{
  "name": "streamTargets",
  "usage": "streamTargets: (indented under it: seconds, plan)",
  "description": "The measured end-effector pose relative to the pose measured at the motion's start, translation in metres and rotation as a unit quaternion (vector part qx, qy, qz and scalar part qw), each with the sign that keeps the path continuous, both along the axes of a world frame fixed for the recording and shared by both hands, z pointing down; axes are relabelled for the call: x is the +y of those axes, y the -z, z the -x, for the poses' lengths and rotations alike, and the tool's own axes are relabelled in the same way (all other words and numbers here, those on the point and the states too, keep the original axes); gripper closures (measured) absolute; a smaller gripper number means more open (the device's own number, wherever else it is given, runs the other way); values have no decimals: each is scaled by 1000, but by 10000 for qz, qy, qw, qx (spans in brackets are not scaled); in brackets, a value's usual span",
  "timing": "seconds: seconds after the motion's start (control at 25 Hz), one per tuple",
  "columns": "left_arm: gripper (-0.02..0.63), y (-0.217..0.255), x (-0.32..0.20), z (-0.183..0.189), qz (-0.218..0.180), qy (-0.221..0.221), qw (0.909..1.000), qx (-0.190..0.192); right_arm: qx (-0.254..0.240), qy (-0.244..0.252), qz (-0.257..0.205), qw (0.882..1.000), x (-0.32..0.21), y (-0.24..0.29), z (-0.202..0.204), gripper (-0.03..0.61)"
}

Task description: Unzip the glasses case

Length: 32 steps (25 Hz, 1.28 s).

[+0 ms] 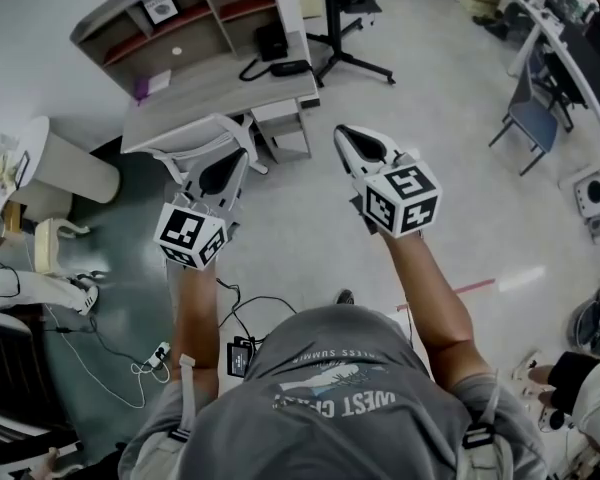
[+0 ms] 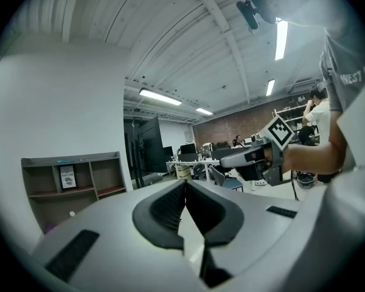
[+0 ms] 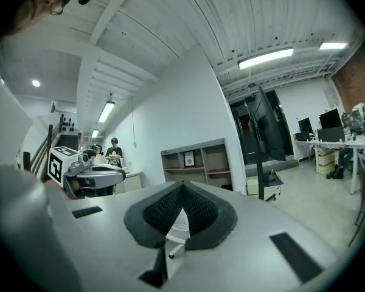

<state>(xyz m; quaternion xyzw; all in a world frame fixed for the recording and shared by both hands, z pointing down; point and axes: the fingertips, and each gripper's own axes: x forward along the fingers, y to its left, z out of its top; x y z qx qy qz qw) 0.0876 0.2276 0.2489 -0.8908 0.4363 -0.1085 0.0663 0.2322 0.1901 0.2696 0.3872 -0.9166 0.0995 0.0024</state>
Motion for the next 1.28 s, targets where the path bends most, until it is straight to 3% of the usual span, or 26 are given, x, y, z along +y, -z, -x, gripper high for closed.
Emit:
streamTargets:
  seconds: [0.4, 0.76, 0.96, 1.28]
  plan:
    - [614, -10, -37, -24, 137, -114, 9998, -29, -72, -98, 162, 9998, -34, -14, -24, 568]
    - [614, -29, -83, -20, 246, -276, 9992, 135, 83, -339, 382, 9987, -65, -39, -29, 568]
    - [614, -32, -131, -2, 211, -483, 9983, 238, 182, -636, 402, 9970, -105, -41, -21, 568]
    - [614, -30, -232, 57, 241, -764, 9955, 503, 387, -1072, 448, 9925, -183, -37, 25, 568]
